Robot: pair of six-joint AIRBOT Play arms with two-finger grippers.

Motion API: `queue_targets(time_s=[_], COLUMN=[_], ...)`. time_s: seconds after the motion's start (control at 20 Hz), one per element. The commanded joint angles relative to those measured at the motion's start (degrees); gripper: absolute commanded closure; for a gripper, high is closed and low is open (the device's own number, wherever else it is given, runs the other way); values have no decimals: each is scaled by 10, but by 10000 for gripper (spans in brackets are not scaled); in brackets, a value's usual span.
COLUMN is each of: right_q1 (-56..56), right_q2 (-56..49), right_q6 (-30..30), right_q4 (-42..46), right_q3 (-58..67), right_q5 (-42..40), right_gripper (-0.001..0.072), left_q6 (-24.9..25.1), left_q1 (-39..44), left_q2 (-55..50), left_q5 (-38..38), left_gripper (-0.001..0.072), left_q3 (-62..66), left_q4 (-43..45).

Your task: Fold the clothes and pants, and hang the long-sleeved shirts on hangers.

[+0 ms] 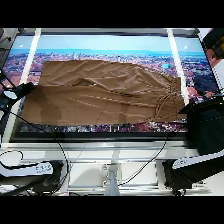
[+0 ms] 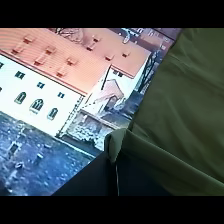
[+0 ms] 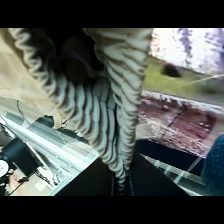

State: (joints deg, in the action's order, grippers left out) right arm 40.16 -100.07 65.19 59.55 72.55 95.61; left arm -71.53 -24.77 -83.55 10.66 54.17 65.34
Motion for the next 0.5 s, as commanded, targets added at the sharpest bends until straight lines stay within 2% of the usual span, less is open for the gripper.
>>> queue_targets(time_s=[0.0, 0.15, 0.2, 0.25, 0.3, 0.35, 0.4, 0.45], right_q1=[0, 0, 0, 0, 0, 0, 0, 0], right_q2=[9, 10, 13, 14, 14, 15, 15, 15], right_q6=[-7, -7, -7, -1, 5, 5, 5, 5], right_q4=[6, 4, 3, 3, 3, 4, 5, 6], right_q3=[-17, -20, -20, -20, -19, -18, -15, -6], right_q5=[9, -15, -28, -37, -39, -38, -39, -43], right_gripper=[677, 677, 677, 667, 525, 304, 203, 204], left_q6=[0, 0, 0, 0, 0, 0, 0, 0], left_q1=[0, 0, 0, 0, 0, -1, -4, -8], left_q2=[0, 0, 0, 2, 8, 16, 25, 35], left_q5=[0, 0, 1, 4, 14, 19, 24, 29], left_gripper=[690, 688, 627, 416, 72, -4, -4, -4], left_q3=[0, 0, 0, 0, 0, 0, 0, 0], left_q4=[2, 2, 2, 2, 2, 3, 8, 20])
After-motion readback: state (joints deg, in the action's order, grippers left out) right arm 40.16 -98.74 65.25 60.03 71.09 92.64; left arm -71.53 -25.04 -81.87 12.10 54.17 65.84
